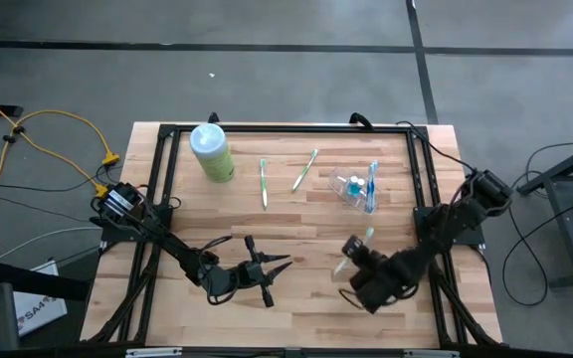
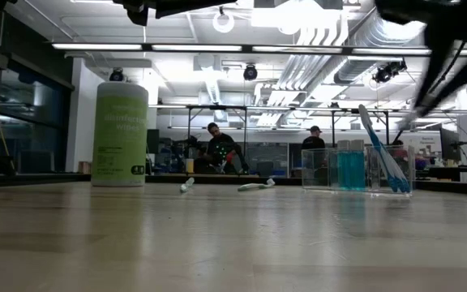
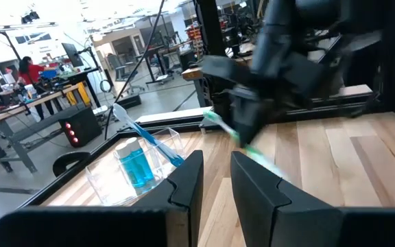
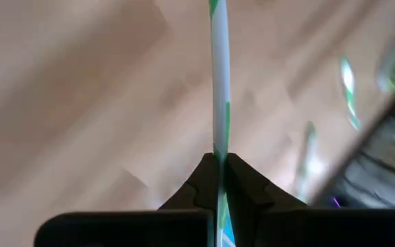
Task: Pick & Place toothbrushing station
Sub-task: Put the bottom green toothbrush into the left of the transparent organizer
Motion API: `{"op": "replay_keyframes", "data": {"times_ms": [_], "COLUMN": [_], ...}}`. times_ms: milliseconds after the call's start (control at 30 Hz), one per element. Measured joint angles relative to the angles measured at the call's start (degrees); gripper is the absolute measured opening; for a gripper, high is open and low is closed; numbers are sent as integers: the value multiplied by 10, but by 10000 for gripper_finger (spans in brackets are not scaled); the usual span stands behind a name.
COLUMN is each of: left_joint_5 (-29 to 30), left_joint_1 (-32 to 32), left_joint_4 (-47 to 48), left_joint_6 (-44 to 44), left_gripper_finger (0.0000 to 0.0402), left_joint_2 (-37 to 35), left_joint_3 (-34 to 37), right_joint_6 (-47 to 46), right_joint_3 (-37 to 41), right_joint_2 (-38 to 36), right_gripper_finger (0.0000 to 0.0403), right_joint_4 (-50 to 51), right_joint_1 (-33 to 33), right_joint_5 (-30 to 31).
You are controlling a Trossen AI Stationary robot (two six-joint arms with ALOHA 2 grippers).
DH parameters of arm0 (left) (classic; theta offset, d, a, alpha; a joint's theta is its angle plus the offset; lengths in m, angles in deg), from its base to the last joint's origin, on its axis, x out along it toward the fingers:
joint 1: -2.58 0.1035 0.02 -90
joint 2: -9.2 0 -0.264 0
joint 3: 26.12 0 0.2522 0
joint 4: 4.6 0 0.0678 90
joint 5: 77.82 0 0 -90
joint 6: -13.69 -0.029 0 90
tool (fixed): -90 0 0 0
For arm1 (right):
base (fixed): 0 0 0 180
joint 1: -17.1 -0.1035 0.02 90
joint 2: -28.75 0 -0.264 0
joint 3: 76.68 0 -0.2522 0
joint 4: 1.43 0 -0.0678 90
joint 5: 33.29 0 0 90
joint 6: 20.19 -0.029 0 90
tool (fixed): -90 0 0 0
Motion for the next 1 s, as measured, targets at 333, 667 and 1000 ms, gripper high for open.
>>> {"op": "replay_keyframes", "data": {"times_ms": [333,667,1000], "left_joint_5": [8,93,93], "left_joint_1": [0,0,-7], "left_joint_4": [0,0,0], "left_joint_6": [-2,-46,-31], "left_gripper_finger": [70,70,70], "left_joint_2": [0,0,0], "left_joint_3": [0,0,0], "right_joint_6": [74,170,272], "right_joint_3": [-12,-75,-105], "right_joint_2": [-1,-1,-1], "right_gripper_finger": [3,3,3], "right_joint_4": [68,124,176], "right_joint_1": [133,295,405], "right_joint_5": [109,123,160]}}
